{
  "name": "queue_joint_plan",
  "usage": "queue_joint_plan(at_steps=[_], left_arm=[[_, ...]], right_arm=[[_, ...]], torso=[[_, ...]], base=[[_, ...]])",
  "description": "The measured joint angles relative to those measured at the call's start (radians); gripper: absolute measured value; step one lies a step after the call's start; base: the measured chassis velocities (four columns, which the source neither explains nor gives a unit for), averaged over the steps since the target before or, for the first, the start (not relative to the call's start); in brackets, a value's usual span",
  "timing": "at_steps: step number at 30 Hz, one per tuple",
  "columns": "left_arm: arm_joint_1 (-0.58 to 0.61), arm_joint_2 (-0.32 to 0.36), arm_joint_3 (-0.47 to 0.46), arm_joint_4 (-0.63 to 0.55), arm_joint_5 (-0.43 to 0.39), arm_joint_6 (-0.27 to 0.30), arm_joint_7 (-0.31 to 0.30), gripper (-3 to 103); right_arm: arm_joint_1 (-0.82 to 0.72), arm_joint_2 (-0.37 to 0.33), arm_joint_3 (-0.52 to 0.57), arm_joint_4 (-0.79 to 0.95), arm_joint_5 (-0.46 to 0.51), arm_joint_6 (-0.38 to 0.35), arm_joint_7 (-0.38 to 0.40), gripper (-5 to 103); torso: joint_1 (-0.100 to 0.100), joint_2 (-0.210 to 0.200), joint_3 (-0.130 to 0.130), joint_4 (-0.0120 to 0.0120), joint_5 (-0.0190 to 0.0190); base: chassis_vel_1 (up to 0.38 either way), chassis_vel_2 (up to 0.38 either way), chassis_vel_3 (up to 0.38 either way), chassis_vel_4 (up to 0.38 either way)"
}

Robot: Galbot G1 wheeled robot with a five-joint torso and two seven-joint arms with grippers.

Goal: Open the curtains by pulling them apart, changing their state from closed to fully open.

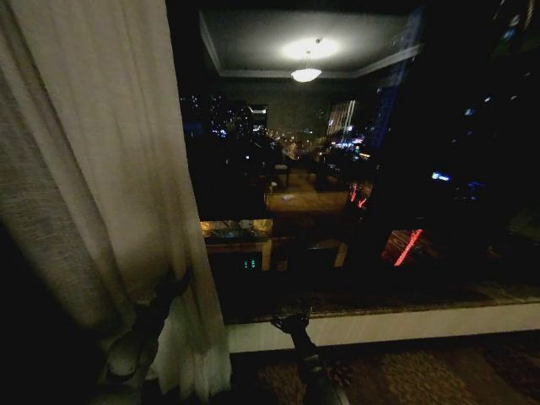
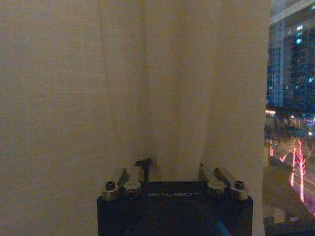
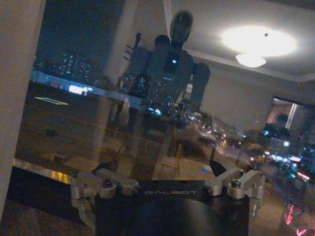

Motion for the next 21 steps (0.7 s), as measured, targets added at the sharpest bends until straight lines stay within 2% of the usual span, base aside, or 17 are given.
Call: queue_joint_plan(at_steps=[1,2,3,4,6,7,8,9,10,12,14,15,16,18,19,20,21], left_arm=[[0.002,0.001,-0.002,0.000,-0.002,0.000,0.000,38],[0.006,0.003,-0.006,0.000,-0.006,-0.001,0.001,22],[0.006,0.004,-0.007,0.000,-0.007,-0.002,0.002,16],[0.006,0.006,-0.008,0.000,-0.008,-0.002,0.002,11],[0.004,0.008,-0.008,0.000,-0.009,-0.002,0.000,11],[-0.001,0.009,-0.008,0.002,-0.009,-0.002,-0.013,6],[-0.009,0.009,-0.005,0.006,-0.008,-0.002,-0.044,2],[-0.038,0.006,0.003,0.025,-0.004,-0.003,-0.139,1],[-0.038,0.006,0.003,0.025,-0.004,-0.003,-0.139,1],[-0.103,-0.001,0.001,0.078,0.001,-0.003,-0.307,0],[-0.137,0.005,-0.010,0.110,0.002,-0.001,-0.381,0],[-0.137,0.005,-0.010,0.110,0.002,-0.001,-0.381,0],[-0.163,0.017,-0.025,0.136,0.001,0.003,-0.430,0],[-0.195,0.039,-0.048,0.171,-0.009,0.010,-0.488,0],[-0.216,0.055,-0.068,0.198,-0.017,0.019,-0.545,0],[-0.216,0.055,-0.068,0.198,-0.017,0.019,-0.545,0],[-0.227,0.065,-0.084,0.214,-0.020,0.029,-0.591,0]], right_arm=[[0.000,0.002,0.000,0.000,-0.002,0.000,0.000,100],[-0.001,0.004,-0.001,0.001,-0.004,0.001,0.001,100],[-0.001,0.005,-0.001,0.000,-0.005,0.001,0.001,100],[-0.001,0.006,-0.001,0.000,-0.006,0.002,0.001,100],[-0.001,0.008,-0.001,0.000,-0.007,0.004,0.001,100],[-0.002,0.009,-0.001,0.001,-0.008,0.005,0.001,100],[-0.002,0.010,-0.002,0.000,-0.009,0.006,0.001,100],[-0.002,0.012,-0.003,-0.001,-0.011,0.008,0.001,100],[-0.002,0.012,-0.003,-0.001,-0.011,0.008,0.001,100],[0.001,0.014,-0.009,-0.002,-0.013,0.008,0.001,100],[0.003,0.015,-0.013,-0.003,-0.013,0.008,0.001,100],[0.003,0.015,-0.013,-0.003,-0.013,0.008,0.001,100],[0.004,0.016,-0.015,-0.004,-0.013,0.008,0.001,100],[0.004,0.018,-0.018,-0.007,-0.014,0.008,0.001,100],[0.004,0.020,-0.021,-0.010,-0.016,0.009,0.000,100],[0.004,0.020,-0.021,-0.010,-0.016,0.009,0.000,100],[0.004,0.022,-0.023,-0.012,-0.018,0.009,0.000,100]], torso=[[0.000,0.000,0.000,0.0001,0.0000],[0.000,0.000,0.000,0.0000,0.0000],[0.000,0.000,0.000,0.0000,0.0000],[0.000,0.000,0.000,0.0000,0.0000],[0.000,0.000,0.000,0.0001,0.0000],[0.000,0.000,0.000,0.0001,0.0000],[0.000,0.000,0.000,0.0001,0.0000],[0.000,0.000,0.000,0.0001,-0.0001],[0.000,0.000,0.000,0.0001,-0.0001],[0.000,0.000,0.000,-0.0004,-0.0002],[0.000,0.000,0.000,-0.0003,-0.0003],[0.000,0.000,0.000,-0.0003,-0.0003],[0.000,0.000,0.000,-0.0001,-0.0003],[0.000,0.000,0.000,-0.0001,-0.0003],[0.000,0.000,0.000,-0.0002,-0.0002],[0.000,0.000,0.000,-0.0002,-0.0002],[0.000,0.000,0.000,-0.0002,-0.0002]], base=[[0.000,0.000,0.000,0.000],[0.000,0.000,0.000,0.000],[0.000,0.000,0.000,0.000],[0.000,0.000,0.000,0.000],[0.000,0.000,0.000,0.000],[0.000,0.000,0.000,0.000],[0.000,0.000,0.000,0.000],[0.000,0.000,0.000,0.000],[0.000,0.000,0.000,0.000],[0.000,0.000,0.000,0.000],[0.000,0.000,0.000,0.000],[0.000,0.000,0.000,0.000],[0.000,0.000,0.000,0.000],[0.000,0.000,0.000,0.000],[0.000,0.000,0.000,0.000],[0.000,0.000,0.000,0.000],[0.000,0.000,0.000,0.000]])
